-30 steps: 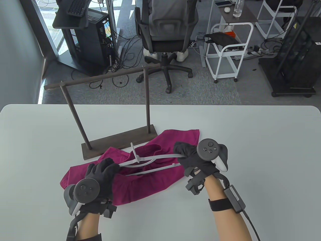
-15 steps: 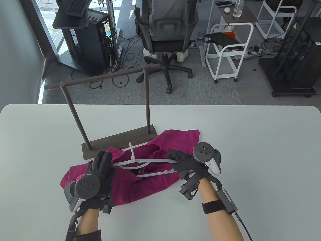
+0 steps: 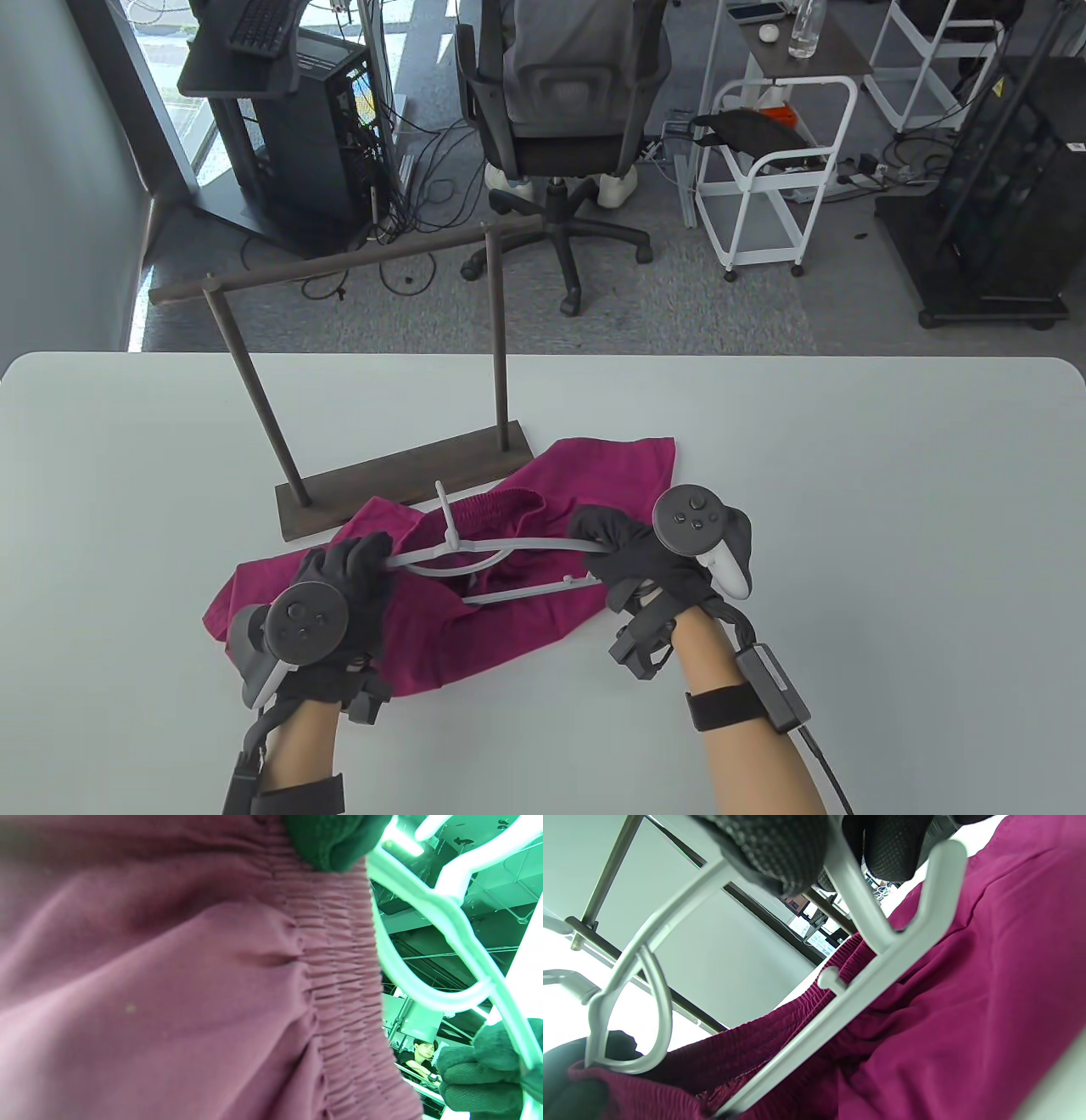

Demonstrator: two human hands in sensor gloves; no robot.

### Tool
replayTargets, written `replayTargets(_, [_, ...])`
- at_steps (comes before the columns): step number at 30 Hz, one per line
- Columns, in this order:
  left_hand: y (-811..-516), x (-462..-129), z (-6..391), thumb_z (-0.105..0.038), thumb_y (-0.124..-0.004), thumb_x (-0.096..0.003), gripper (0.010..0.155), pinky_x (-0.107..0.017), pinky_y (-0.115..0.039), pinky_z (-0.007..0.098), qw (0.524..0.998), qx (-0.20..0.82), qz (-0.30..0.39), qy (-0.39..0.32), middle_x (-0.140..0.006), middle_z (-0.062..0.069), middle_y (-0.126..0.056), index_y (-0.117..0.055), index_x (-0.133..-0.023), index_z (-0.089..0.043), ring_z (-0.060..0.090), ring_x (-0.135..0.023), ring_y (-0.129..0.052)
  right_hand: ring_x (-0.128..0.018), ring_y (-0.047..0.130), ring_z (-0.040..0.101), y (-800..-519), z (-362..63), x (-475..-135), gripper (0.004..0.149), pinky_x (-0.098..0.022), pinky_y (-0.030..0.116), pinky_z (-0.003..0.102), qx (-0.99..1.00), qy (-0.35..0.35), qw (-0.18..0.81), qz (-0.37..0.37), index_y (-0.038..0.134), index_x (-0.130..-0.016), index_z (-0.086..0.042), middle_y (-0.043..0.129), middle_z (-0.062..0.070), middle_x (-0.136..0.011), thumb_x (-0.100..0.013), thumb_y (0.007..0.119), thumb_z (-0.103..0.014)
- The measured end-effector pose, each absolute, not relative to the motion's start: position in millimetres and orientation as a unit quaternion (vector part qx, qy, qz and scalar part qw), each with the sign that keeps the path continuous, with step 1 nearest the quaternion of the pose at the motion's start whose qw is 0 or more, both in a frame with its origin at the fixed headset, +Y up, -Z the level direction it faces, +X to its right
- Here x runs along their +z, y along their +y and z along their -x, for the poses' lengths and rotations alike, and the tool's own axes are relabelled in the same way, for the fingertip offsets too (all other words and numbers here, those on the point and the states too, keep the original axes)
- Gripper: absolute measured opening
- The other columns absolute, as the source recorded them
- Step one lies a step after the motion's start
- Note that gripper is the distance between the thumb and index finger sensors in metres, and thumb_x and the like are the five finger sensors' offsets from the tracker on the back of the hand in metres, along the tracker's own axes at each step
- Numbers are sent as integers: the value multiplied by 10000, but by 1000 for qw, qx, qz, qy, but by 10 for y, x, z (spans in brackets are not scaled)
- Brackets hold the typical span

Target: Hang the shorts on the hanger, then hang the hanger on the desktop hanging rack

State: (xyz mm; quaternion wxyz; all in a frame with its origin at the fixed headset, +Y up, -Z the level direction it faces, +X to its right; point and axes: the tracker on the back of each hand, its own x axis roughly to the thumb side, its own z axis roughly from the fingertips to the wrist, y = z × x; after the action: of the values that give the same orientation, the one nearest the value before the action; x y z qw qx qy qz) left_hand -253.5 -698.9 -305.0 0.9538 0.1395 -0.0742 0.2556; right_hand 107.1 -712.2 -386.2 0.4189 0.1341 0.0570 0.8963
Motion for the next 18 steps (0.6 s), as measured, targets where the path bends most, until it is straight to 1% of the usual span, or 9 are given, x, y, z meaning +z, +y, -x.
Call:
replayTargets(1, [-6989,-3047,2538,-339,-757,-434,554,-718,-535,631,952,258,-144,-74,-920,78,-749,-642,-965,-230,324,-818,-859,-961,687,410,-7097,-1070,-3855,494,-719,482,716,900,54,410,-136,735,-898,-283,683,63,-1063,-419,853,-250])
replayTargets(3, [-6981,-3037,2552,-337,-753,-436,552,-715,-536,634,950,264,-149,-71,-920,80,-746,-639,-965,-229,327,-816,-858,-969,657,436,-7006,-1073,-3828,552,-711,463,731,913,47,380,-141,701,-961,-263,659,88,-1078,-430,846,-310])
replayTargets(5, [-6965,-3022,2563,-335,-756,-436,551,-713,-538,635,949,266,-157,-66,-919,83,-746,-641,-964,-226,328,-815,-858,-976,630,452,-6849,-1099,-3784,615,-706,451,739,928,25,345,-142,652,-1005,-249,626,107,-1094,-430,849,-344])
replayTargets(7, [-6961,-3013,2567,-336,-756,-436,552,-711,-540,636,949,264,-163,-63,-919,84,-745,-642,-964,-224,330,-813,-858,-980,615,463,-6692,-1133,-3742,652,-701,451,744,935,5,324,-144,622,-1026,-241,608,118,-1101,-430,848,-378])
replayTargets(9, [-6963,-3008,2570,-335,-755,-436,552,-708,-544,639,948,268,-164,-59,-918,86,-745,-640,-964,-222,332,-813,-857,-974,606,476,-6530,-1171,-3686,660,-692,458,748,940,-16,311,-139,612,-1033,-225,601,133,-1100,-437,840,-393])
replayTargets(11, [-6962,-2996,2571,-334,-755,-437,552,-703,-549,643,947,269,-170,-53,-917,90,-744,-640,-963,-216,337,-811,-858,-958,623,486,-6370,-1201,-3617,657,-676,486,753,945,-43,296,-135,622,-1031,-209,614,151,-1090,-441,835,-403])
replayTargets(14, [-6945,-2981,2570,-335,-755,-438,553,-697,-555,647,946,267,-178,-46,-916,94,-744,-640,-964,-211,340,-808,-860,-883,738,491,-6159,-1223,-3505,601,-636,617,713,953,-71,263,-131,712,-985,-179,726,166,-1027,-443,837,-407])
replayTargets(16, [-6930,-2976,2572,-334,-754,-439,552,-694,-561,648,945,266,-184,-40,-916,95,-744,-639,-964,-210,341,-808,-860,-810,827,492,-6050,-1192,-3444,548,-592,679,707,963,-56,222,-140,808,-920,-139,829,176,-952,-444,842,-409])
replayTargets(18, [-6924,-2968,2584,-337,-753,-439,554,-691,-566,648,944,269,-190,-33,-915,97,-743,-637,-965,-205,342,-805,-862,-780,852,502,-6042,-1119,-3418,527,-573,692,711,971,-25,188,-146,845,-894,-127,861,187,-924,-448,844,-408])
